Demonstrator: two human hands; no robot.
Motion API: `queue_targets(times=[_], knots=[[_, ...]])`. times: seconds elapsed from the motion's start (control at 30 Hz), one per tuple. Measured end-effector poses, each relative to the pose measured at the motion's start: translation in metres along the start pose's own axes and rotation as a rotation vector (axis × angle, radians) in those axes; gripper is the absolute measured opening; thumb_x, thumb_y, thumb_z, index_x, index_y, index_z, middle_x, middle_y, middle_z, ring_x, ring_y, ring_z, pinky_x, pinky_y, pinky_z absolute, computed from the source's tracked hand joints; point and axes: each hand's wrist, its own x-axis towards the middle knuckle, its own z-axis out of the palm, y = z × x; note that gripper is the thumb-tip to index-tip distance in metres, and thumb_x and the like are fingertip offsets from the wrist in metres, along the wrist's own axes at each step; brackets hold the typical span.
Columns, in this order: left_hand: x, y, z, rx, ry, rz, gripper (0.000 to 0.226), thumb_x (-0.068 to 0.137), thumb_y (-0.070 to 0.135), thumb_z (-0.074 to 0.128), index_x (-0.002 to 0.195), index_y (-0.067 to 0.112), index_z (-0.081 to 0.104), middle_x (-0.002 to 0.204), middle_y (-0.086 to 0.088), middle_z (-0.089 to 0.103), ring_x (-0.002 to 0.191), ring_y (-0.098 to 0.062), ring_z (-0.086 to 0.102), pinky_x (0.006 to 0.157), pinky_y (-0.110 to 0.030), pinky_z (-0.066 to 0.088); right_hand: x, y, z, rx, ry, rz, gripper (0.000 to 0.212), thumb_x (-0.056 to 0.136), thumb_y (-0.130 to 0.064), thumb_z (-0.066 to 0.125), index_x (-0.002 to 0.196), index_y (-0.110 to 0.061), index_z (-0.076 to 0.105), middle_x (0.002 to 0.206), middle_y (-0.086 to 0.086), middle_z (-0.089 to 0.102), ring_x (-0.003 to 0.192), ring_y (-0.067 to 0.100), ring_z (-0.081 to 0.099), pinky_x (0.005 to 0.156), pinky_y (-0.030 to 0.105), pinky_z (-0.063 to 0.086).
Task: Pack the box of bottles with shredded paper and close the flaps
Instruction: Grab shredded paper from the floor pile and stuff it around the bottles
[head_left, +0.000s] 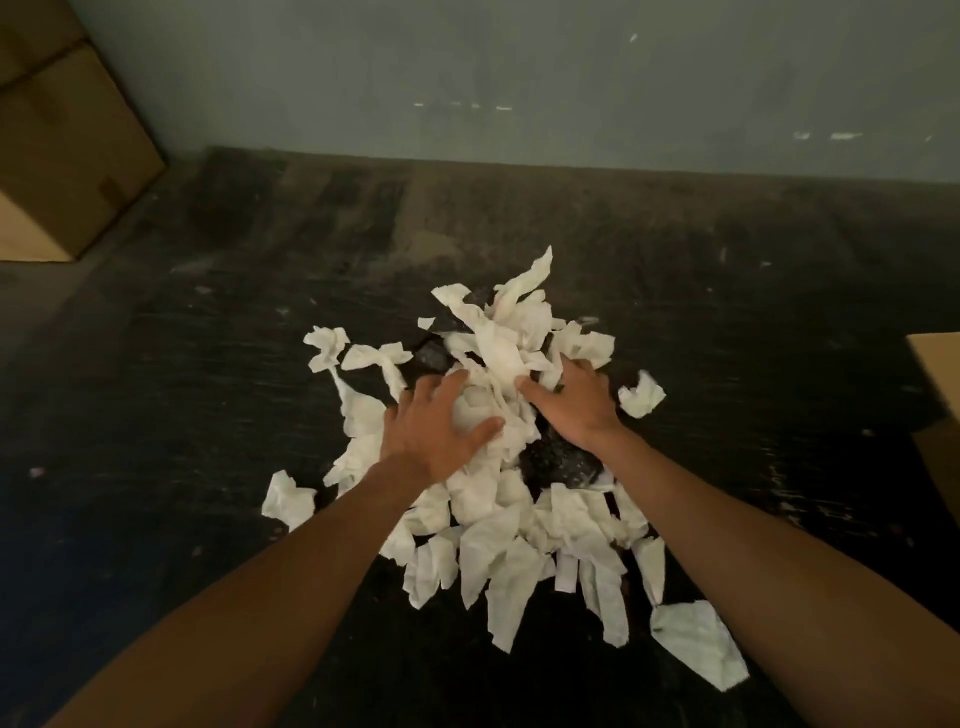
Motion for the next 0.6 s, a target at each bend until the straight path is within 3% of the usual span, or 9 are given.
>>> queue_targets(times=[0.07, 0.2, 0.27, 0.33, 0.4, 0.47, 0.53, 0.6], knots=[[-0.009, -0.007, -0.005, 0.006, 0.014, 0.044, 0.071, 0.082, 0.075, 0.045, 0.142, 0.04, 0.029, 0.146, -0.002, 0.04, 0.131, -0.03, 0.042, 0.105, -0.053, 0.039, -0.014, 0.001, 0.002, 0.08, -0.006, -0.068, 0.077, 0.076, -0.071, 0.054, 0.14, -0.028, 0.044, 0.144, 0.005, 0.043, 0.135, 0.032, 0.034, 0.109, 0.053, 0.034], [-0.03, -0.025, -0.028, 0.047, 0.126, 0.151, 0.06, 0.089, 0.071, 0.028, 0.136, 0.035, 0.041, 0.127, 0.001, 0.06, 0.12, -0.024, 0.049, 0.1, -0.047, 0.042, -0.05, 0.0, -0.018, 0.227, -0.203, -0.168, 0.081, 0.061, -0.077, 0.068, 0.13, -0.038, 0.052, 0.131, -0.014, 0.057, 0.12, 0.009, 0.054, 0.102, 0.04, 0.046], [-0.037, -0.038, -0.043, 0.109, 0.242, 0.153, 0.064, 0.087, 0.072, 0.021, 0.133, 0.034, 0.045, 0.128, -0.002, 0.058, 0.122, -0.025, 0.046, 0.102, -0.048, 0.038, -0.066, 0.001, -0.037, 0.202, -0.257, -0.162, 0.079, 0.067, -0.076, 0.062, 0.133, -0.035, 0.048, 0.128, -0.017, 0.052, 0.117, 0.008, 0.054, 0.096, 0.033, 0.047], [-0.042, -0.053, -0.053, 0.142, 0.254, 0.032, 0.07, 0.086, 0.075, 0.023, 0.139, 0.034, 0.04, 0.142, -0.008, 0.044, 0.133, -0.031, 0.033, 0.106, -0.055, 0.031, -0.077, 0.005, -0.053, 0.226, -0.142, -0.119, 0.059, 0.08, -0.074, 0.047, 0.125, -0.036, 0.052, 0.119, -0.011, 0.057, 0.108, 0.011, 0.058, 0.084, 0.029, 0.047], [-0.049, -0.066, -0.057, 0.111, 0.096, -0.192, 0.081, 0.082, 0.084, 0.023, 0.15, 0.038, 0.022, 0.157, -0.009, 0.022, 0.144, -0.039, 0.014, 0.11, -0.066, 0.018, -0.08, 0.013, -0.06, 0.166, 0.08, 0.006, 0.062, 0.081, -0.08, 0.033, 0.126, -0.041, 0.049, 0.134, 0.001, 0.05, 0.123, 0.024, 0.049, 0.098, 0.047, 0.043], [-0.06, -0.07, -0.052, 0.018, -0.106, -0.4, 0.099, 0.069, 0.094, 0.017, 0.153, 0.044, 0.001, 0.164, -0.007, 0.0, 0.147, -0.043, -0.005, 0.109, -0.074, 0.008, -0.085, 0.024, -0.057, 0.022, 0.083, 0.232, 0.082, 0.074, -0.089, 0.019, 0.143, -0.044, 0.029, 0.156, 0.008, 0.023, 0.143, 0.038, 0.019, 0.11, 0.065, 0.019], [-0.072, -0.062, -0.042, -0.043, -0.217, -0.454, 0.11, 0.057, 0.1, 0.011, 0.15, 0.047, -0.012, 0.164, -0.006, -0.01, 0.146, -0.046, -0.014, 0.108, -0.077, 0.005, -0.092, 0.034, -0.043, 0.031, -0.018, 0.364, 0.092, 0.071, -0.091, 0.014, 0.15, -0.043, 0.009, 0.162, 0.011, 0.002, 0.147, 0.039, -0.001, 0.115, 0.063, 0.005], [-0.079, -0.046, -0.03, -0.084, -0.254, -0.41, 0.111, 0.057, 0.1, 0.014, 0.15, 0.046, -0.014, 0.164, -0.006, -0.011, 0.147, -0.044, -0.013, 0.108, -0.076, 0.004, -0.1, 0.031, -0.025, 0.114, -0.074, 0.415, 0.093, 0.071, -0.09, 0.014, 0.151, -0.042, 0.004, 0.162, 0.011, -0.004, 0.147, 0.039, -0.005, 0.116, 0.061, 0.005]])
